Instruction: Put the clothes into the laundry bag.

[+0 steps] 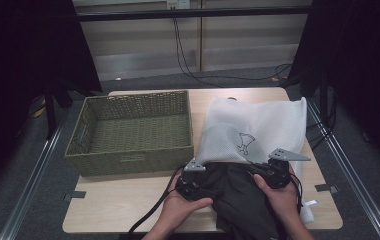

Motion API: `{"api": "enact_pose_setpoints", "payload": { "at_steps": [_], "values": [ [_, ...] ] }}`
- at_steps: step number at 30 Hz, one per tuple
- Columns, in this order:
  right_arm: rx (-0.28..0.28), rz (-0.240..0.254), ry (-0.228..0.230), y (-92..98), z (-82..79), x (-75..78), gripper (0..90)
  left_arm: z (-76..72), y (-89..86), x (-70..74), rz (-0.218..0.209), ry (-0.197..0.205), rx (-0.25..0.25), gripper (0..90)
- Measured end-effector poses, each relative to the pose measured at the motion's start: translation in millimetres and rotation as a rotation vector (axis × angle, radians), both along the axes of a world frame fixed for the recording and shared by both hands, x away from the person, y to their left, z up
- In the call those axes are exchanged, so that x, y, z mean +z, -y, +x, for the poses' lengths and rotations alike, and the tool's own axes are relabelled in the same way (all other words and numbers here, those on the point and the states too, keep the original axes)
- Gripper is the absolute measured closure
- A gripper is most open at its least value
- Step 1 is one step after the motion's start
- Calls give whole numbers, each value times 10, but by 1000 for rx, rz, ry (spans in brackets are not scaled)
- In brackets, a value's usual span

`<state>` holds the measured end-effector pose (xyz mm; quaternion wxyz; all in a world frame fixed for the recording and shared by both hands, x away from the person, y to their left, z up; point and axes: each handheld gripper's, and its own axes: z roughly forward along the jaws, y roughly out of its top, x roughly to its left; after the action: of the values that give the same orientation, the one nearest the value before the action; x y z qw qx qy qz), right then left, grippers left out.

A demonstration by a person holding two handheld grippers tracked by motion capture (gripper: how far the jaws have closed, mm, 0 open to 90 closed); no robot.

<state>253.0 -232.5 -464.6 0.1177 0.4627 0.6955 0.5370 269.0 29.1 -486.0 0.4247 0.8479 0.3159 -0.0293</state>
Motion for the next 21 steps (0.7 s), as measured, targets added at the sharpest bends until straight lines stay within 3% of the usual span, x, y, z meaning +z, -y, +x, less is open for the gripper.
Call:
{"api": "enact_pose_setpoints", "payload": {
  "at_steps": [2, 4, 6, 7, 9, 11, 14, 15, 16, 17, 18, 20, 21],
  "values": [
    [7, 2, -4, -36, 11, -20, 887, -38, 130, -12, 47, 22, -15, 241],
    [21, -7, 0, -81, 19, -33, 887, -81, 283, -20, 173, 123, -40, 343],
    [34, -17, 11, -121, 17, -30, 887, -50, 338, 4, 218, 175, 10, 607],
    [38, -15, 8, -134, 7, -19, 888, -6, 337, 19, 210, 166, 15, 759],
    [51, -11, 22, -138, -9, 9, 888, 53, 341, 47, 145, 127, 8, 854],
    [52, -10, 40, -145, -52, 76, 888, 71, 316, 156, 2, 101, 31, 877],
    [59, -14, 97, -155, -155, 244, 888, 92, 267, 387, -186, 135, 43, 881],
    [49, -11, 118, -159, -195, 309, 888, 111, 271, 442, -212, 179, 66, 881],
    [45, -3, 140, -145, -228, 373, 887, 152, 273, 439, -217, 177, 88, 881],
    [48, -3, 145, -138, -237, 401, 887, 204, 299, 393, -204, 150, 118, 881],
    [53, -10, 137, -133, -237, 400, 887, 255, 330, 316, -134, 152, 151, 880],
    [67, -31, 104, -129, -201, 300, 888, 308, 424, 91, 41, 207, 182, 877],
    [64, -45, 87, -130, -183, 241, 888, 359, 434, -87, 92, 195, 151, 871]
  ]
}}
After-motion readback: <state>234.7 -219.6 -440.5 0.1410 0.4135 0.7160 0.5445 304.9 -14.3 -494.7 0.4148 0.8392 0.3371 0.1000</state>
